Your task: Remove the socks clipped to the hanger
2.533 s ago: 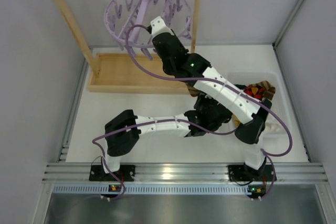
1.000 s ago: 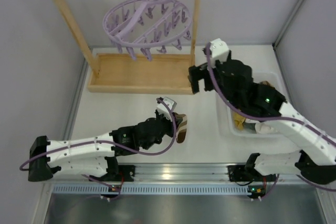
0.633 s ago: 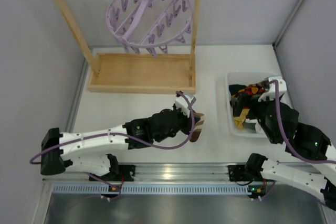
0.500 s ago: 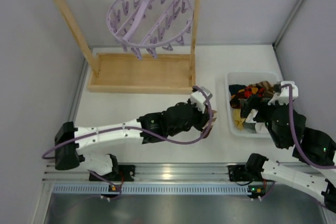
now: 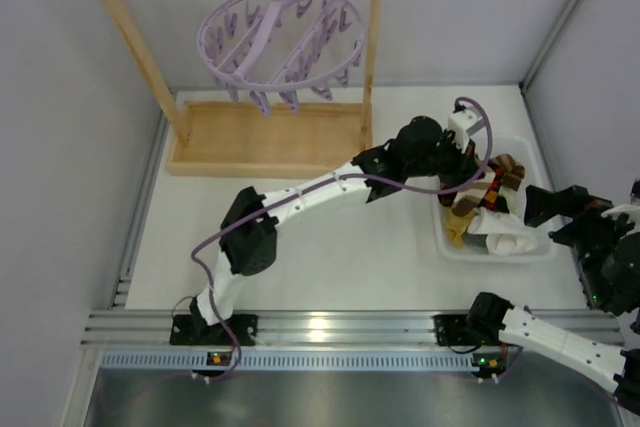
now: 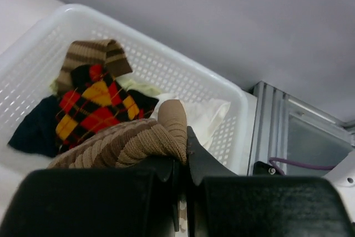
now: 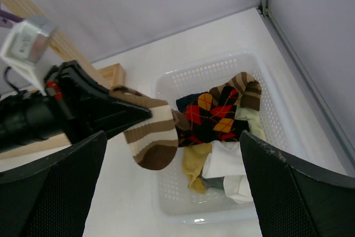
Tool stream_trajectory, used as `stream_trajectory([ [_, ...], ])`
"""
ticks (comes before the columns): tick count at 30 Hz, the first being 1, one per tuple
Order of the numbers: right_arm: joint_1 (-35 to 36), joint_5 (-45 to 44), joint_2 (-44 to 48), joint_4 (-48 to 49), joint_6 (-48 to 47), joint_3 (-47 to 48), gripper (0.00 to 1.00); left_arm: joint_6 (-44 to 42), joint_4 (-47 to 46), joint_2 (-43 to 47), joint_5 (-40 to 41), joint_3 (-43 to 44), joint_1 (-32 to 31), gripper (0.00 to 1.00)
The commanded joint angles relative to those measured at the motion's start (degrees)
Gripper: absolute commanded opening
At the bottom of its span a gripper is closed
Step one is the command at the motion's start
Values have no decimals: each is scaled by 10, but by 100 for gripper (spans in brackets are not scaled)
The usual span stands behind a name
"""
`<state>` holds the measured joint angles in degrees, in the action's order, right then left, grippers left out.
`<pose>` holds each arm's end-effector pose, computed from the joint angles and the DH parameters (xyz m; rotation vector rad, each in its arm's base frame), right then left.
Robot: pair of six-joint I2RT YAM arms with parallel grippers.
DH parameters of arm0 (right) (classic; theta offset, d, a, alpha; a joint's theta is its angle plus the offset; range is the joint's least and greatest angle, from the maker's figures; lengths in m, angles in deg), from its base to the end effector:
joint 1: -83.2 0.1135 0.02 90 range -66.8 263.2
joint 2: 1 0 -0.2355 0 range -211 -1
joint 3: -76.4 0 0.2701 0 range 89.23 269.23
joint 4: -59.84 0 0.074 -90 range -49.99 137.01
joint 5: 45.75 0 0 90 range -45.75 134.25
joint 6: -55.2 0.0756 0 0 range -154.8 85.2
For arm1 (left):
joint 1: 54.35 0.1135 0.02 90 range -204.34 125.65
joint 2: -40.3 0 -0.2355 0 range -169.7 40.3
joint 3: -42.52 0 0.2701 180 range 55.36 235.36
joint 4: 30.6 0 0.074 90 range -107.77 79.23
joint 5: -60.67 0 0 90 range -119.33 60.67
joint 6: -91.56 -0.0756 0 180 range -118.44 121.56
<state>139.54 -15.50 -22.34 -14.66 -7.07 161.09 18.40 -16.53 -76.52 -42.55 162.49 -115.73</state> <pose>0.0720 -0.0098 0.4189 0.3183 1.6412 0.1872 0.2439 -0.4831 0.3105 0.8916 1.6959 -1.1647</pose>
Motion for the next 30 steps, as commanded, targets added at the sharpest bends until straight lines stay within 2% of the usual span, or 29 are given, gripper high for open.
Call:
stream_trajectory([
  [1,-3,-17,-3,-46,3,35,99,27,-15,-86,-136,134,19,0],
  [2,-4,-14,-2,-49,4,36,99,35,-15,-136,-135,161,21,0],
  [3,-4,-6,-2,-49,4,36,99,45,-15,-159,-142,184,25,7],
  [4,-4,-3,-2,-48,3,34,99,65,-15,-183,-149,234,27,8],
  [6,-4,1,-2,-43,4,19,99,79,-15,-257,-148,280,28,9],
  [9,-4,15,1,-29,3,-1,99,85,38,-314,-95,337,28,11],
  [12,-5,23,4,-19,5,-14,99,66,71,-322,-59,335,29,11],
  [16,-4,29,6,0,3,-29,100,36,105,-309,-13,325,26,22],
  [19,-5,36,0,12,3,-38,100,27,119,-293,-6,321,25,37],
  [20,-4,36,-2,12,3,-39,99,26,119,-287,-4,317,24,49],
  [23,-5,38,-10,13,4,-37,100,22,120,-256,-1,304,20,59],
  [25,-5,37,-10,13,3,-36,99,21,121,-242,3,298,16,69],
  [30,-5,38,-6,12,6,-31,99,-2,155,-210,98,294,2,89],
])
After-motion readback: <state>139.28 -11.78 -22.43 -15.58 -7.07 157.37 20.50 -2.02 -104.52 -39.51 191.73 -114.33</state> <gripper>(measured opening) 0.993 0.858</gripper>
